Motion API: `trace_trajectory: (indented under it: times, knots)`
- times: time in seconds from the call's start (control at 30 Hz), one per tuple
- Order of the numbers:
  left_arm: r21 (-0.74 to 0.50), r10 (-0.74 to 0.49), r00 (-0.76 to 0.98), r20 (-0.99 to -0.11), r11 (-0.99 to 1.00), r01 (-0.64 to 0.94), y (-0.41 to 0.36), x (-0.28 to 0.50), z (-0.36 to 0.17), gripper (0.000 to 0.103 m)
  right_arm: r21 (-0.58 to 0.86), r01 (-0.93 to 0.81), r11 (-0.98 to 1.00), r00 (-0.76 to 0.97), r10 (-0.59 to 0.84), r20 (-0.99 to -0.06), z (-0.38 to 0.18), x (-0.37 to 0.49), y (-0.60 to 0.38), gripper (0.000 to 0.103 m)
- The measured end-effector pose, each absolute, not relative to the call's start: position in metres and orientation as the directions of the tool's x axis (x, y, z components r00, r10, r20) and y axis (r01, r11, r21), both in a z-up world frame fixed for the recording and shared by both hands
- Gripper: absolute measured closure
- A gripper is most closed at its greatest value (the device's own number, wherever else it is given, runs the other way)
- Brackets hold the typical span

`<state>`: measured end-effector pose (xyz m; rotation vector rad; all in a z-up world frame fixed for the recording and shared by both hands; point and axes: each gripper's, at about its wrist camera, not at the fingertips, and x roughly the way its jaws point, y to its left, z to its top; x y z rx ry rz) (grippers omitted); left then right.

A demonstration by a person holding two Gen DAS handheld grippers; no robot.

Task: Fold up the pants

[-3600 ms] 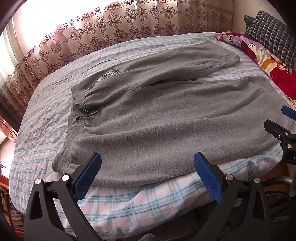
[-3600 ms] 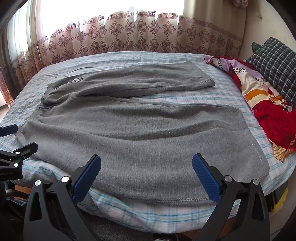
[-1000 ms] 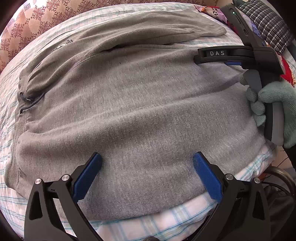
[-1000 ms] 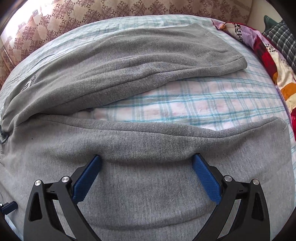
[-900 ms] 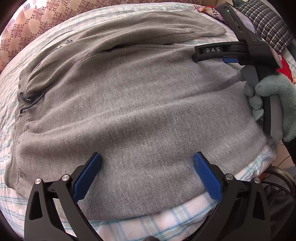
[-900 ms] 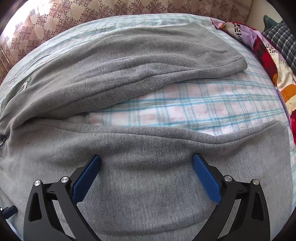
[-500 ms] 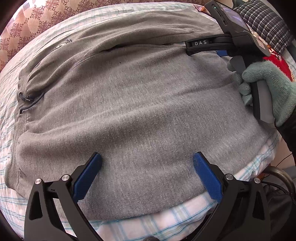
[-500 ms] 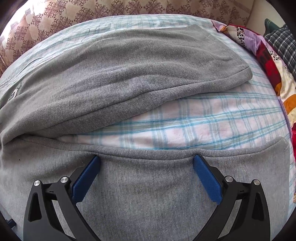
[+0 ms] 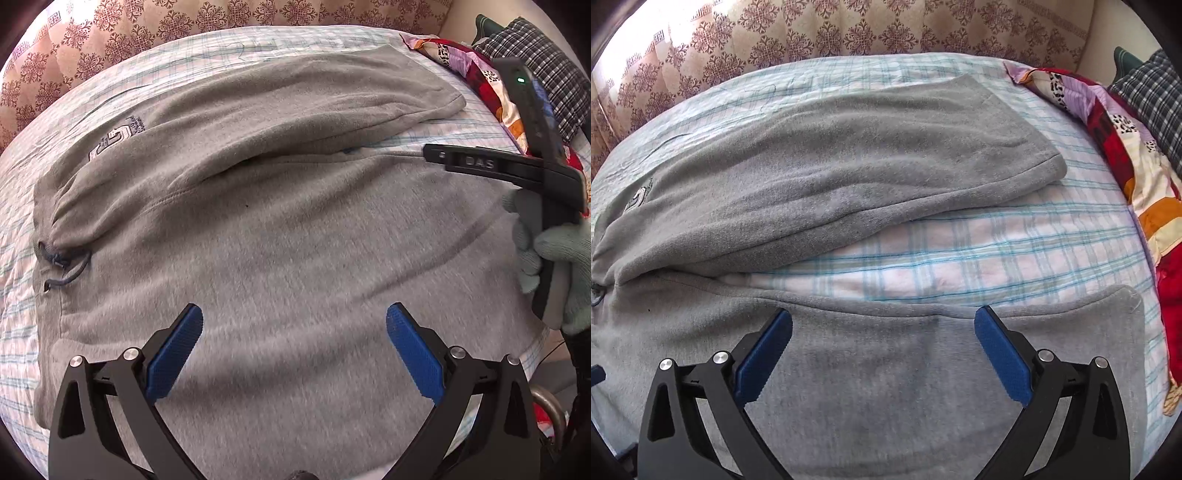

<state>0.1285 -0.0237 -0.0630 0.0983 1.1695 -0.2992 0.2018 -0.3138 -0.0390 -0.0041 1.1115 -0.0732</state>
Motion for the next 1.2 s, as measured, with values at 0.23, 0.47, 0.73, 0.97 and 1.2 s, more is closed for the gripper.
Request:
trace_trajectory:
  times: [0.23, 0.47, 0.73, 0.97, 1.2]
  knots:
    - [-0.087, -0.181, 0.321, -0.93, 0.955, 0.284, -0.051, 0.182, -0.081, 0.002, -0.076, 0.232, 0.97, 0.425, -0.171, -0.889, -0.035, 0.195, -0.413, 0.005]
    - [-0.018, -0.089, 0.312, -0.946, 0.975, 0.222, -0.065, 0.223, -0.11, 0.002, -0.069, 0.305, 0.95, 0.379, -0.188, -0.906, -0.063, 0.203, -0.471, 0.005]
    - [-0.002, -0.059, 0.32, -0.946, 0.984, 0.177, -0.066, 0.239, -0.114, 0.002, -0.081, 0.294, 0.952, 0.375, -0.193, -0.907, -0.073, 0.221, -0.48, 0.005]
    - [-0.081, -0.143, 0.31, -0.94, 0.976, 0.202, -0.056, 0.235, -0.095, 0.002, -0.08, 0.292, 0.953, 0.402, -0.198, -0.894, -0.055, 0.213, -0.479, 0.005]
    - [-0.122, -0.181, 0.377, -0.908, 0.977, 0.176, -0.022, 0.235, -0.058, 0.002, -0.044, 0.286, 0.957, 0.478, -0.182, -0.859, -0.016, 0.228, -0.466, 0.005]
